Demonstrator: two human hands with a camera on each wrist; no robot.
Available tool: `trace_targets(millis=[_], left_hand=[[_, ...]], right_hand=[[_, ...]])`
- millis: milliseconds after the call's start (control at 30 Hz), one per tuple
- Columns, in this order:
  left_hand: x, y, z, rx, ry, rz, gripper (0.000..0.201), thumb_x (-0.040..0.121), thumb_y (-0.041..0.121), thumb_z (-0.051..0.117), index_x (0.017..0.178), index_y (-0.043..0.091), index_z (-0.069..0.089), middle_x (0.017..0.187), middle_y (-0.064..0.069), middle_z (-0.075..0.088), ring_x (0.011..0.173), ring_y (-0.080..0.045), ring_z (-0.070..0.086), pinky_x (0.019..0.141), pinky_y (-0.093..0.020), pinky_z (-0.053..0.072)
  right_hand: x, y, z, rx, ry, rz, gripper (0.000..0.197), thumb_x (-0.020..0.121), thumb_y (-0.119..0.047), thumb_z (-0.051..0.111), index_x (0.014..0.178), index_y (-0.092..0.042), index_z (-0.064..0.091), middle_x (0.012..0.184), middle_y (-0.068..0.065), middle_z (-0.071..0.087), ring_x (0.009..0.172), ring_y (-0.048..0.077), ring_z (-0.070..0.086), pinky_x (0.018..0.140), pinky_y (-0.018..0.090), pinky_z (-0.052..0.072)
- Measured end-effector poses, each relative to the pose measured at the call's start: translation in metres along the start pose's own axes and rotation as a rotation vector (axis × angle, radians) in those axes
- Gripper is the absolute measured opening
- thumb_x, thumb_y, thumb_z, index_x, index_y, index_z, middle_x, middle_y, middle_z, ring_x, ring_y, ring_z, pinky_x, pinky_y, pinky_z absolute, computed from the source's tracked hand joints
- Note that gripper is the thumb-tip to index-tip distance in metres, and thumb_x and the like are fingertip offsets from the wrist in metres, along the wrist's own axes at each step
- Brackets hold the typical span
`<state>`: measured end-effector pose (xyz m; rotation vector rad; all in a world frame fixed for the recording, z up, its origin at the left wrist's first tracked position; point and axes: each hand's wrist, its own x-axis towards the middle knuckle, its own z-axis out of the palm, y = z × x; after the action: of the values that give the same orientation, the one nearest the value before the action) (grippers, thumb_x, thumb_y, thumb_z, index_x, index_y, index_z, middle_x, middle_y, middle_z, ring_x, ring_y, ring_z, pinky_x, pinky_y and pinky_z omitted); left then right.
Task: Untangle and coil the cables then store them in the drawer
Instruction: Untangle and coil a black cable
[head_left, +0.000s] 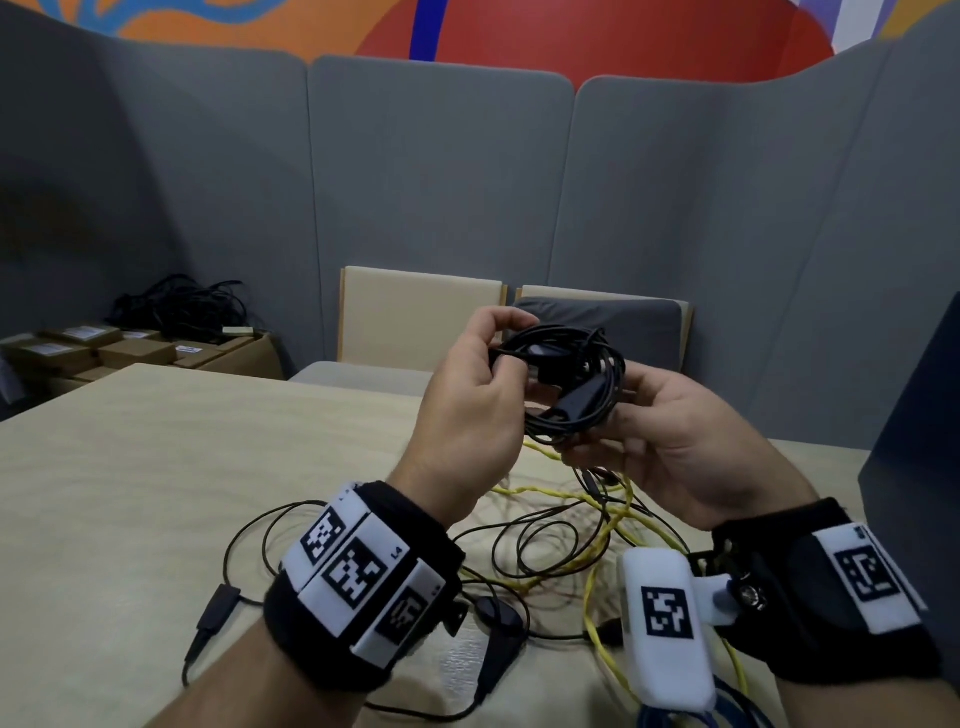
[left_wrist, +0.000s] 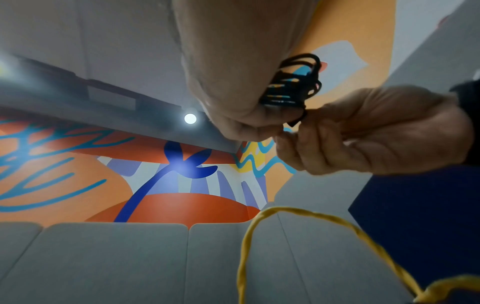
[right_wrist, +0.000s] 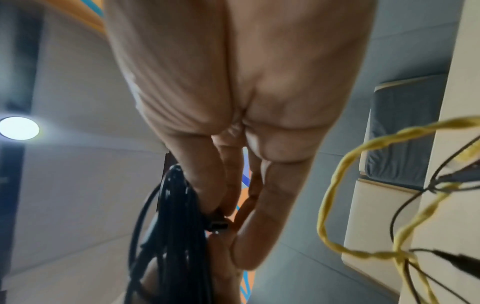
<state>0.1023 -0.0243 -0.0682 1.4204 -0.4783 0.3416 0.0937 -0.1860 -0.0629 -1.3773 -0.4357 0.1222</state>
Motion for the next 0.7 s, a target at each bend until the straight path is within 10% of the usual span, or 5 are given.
trace_targets(millis=[133,300,433,700], left_hand=[[-0.002,0.0,0.0,0.166,0.022,0.098,0.031,0.097,0.0,0.035,0.104,0.024,0.053,0.091,0.0,0.068,0.076,-0.022,0.064,0.067,-0.052,0.057],[-0.003,-0.003,-0.001,0.307,0.022,0.163,0.036,0.095,0.001,0.036,0.101,0.034,0.048,0.061,0.017,0.058,0.055,-0.003,0.05,0.053,-0.029,0.047],[-0.003,-0.002,-0.002,0.268,0.019,0.144,0.032,0.097,0.001,0.034,0.107,0.028,0.048,0.08,0.008,0.064,0.062,-0.006,0.062,0.057,-0.028,0.052],[-0.002,-0.006,-0.001,0.32,0.018,0.12,0.035,0.093,0.001,0.035,0.101,0.033,0.047,0.055,0.019,0.054,0.046,-0.005,0.039,0.048,-0.021,0.032]], right_hand=[[0.001,0.001,0.007,0.088,-0.025,0.024,0.029,0.076,-0.007,0.058,0.103,0.0,0.065,0.078,0.012,0.072,0.065,0.022,0.067,0.062,0.031,0.06],[0.001,0.003,0.012,0.173,0.006,0.037,0.023,0.077,-0.007,0.054,0.094,-0.001,0.067,0.076,0.015,0.066,0.062,0.022,0.062,0.053,0.027,0.055],[0.003,0.009,0.011,0.286,-0.007,0.027,0.035,0.085,-0.012,0.047,0.116,-0.003,0.061,0.097,0.016,0.069,0.069,0.019,0.063,0.054,0.023,0.051],[0.009,0.021,-0.003,0.448,-0.049,-0.031,0.058,0.049,-0.014,0.094,0.098,-0.009,0.064,0.08,0.009,0.067,0.056,0.012,0.058,0.044,0.018,0.045]])
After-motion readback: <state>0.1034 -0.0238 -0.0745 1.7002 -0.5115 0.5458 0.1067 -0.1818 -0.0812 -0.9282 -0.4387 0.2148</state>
